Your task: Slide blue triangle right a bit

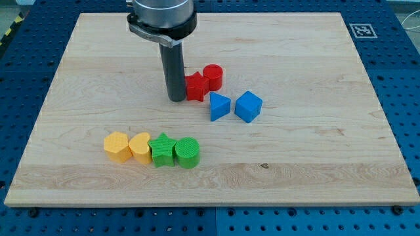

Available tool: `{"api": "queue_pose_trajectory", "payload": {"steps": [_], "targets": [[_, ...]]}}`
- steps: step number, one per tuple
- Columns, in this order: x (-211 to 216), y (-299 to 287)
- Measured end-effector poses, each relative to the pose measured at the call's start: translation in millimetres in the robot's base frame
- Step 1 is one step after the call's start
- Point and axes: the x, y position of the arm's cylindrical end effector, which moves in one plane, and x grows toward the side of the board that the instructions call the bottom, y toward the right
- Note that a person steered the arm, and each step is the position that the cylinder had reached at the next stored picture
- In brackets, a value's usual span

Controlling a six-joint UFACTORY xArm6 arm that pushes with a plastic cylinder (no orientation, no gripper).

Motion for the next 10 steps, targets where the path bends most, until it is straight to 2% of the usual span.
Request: {"api": "queue_pose_trajectory", "payload": {"steps": [2, 5, 10], "targets": [[-1, 0], [23, -19], [19, 53]]}}
